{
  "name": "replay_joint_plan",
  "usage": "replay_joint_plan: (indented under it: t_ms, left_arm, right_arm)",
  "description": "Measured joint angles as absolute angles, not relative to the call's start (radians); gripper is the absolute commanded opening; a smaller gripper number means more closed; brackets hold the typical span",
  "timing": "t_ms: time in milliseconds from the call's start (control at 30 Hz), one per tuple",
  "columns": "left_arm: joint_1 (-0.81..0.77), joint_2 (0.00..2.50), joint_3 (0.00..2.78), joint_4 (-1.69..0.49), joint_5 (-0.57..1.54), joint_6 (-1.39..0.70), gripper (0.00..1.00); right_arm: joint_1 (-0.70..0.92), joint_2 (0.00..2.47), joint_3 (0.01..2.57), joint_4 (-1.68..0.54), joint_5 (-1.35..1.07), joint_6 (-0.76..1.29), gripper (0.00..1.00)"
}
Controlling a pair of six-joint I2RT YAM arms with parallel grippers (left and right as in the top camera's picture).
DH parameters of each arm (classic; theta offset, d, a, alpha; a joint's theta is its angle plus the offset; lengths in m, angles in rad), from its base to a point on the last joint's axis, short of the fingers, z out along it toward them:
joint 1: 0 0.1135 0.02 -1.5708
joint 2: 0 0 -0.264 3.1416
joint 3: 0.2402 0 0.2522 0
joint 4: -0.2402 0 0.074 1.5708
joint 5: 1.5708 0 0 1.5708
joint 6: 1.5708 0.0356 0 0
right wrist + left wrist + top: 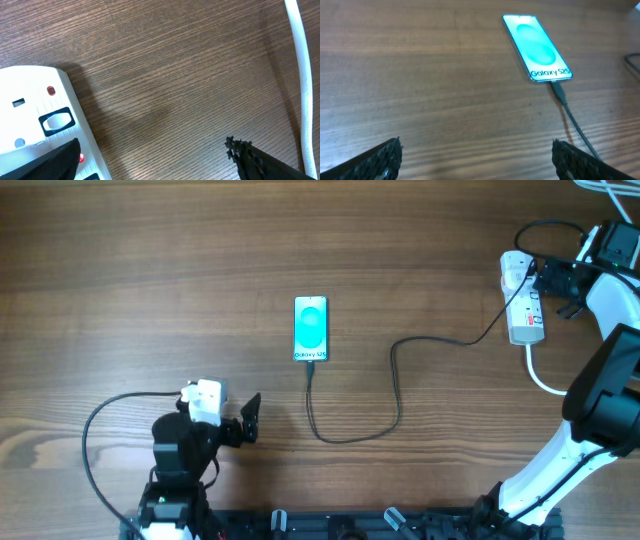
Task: Plug charger to phone and switch on socket
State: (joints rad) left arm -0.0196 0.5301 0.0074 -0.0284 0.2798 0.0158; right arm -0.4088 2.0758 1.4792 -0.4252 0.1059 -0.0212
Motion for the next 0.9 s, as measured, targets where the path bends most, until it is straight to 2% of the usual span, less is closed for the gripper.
replay_joint_plan:
  t_ms: [567,900]
  left_arm:
    - [-0.02,0.059,0.007,-0.054,0.19,0.017,1.0]
    - [-0.02,0.014,0.007,-0.053,0.183,0.016,1.0]
  right_arm:
    - [-0.409,2.076,1.479,-0.425,0.106,-0.021,1.0]
    - [-0.409,2.076,1.479,-0.425,0.106,-0.021,1.0]
